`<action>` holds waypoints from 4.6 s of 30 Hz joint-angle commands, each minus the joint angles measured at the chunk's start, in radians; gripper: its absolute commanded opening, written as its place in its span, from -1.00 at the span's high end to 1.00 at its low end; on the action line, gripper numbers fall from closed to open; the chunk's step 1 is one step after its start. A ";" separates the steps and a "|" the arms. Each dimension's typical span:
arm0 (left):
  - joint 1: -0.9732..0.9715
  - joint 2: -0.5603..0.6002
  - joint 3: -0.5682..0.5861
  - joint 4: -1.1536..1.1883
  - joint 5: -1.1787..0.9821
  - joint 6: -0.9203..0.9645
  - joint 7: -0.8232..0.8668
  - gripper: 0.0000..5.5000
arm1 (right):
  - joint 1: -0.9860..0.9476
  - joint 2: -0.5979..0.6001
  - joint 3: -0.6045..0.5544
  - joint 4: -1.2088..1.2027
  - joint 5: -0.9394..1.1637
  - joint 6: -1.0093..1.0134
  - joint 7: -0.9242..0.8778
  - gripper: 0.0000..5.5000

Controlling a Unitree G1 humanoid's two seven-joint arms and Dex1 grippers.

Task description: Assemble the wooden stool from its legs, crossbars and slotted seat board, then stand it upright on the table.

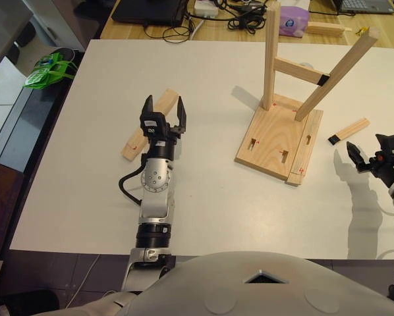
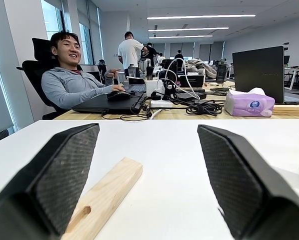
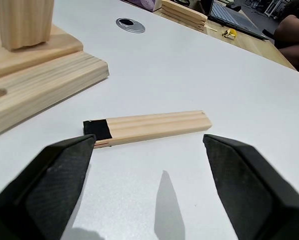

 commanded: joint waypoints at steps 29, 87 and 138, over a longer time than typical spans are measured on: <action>-0.023 -0.005 -0.014 0.029 0.003 -0.001 -0.017 -0.32 | -0.344 0.159 0.150 0.285 -0.240 0.113 -0.277 -0.46; 0.001 -0.003 0.004 0.016 0.002 0.001 -0.007 -0.32 | -0.199 0.194 -0.100 0.058 0.052 0.546 -0.230 0.53; -0.695 0.077 0.102 -0.299 -0.968 0.821 -0.435 -0.32 | -0.575 0.110 0.225 -0.325 0.201 -0.246 0.307 0.53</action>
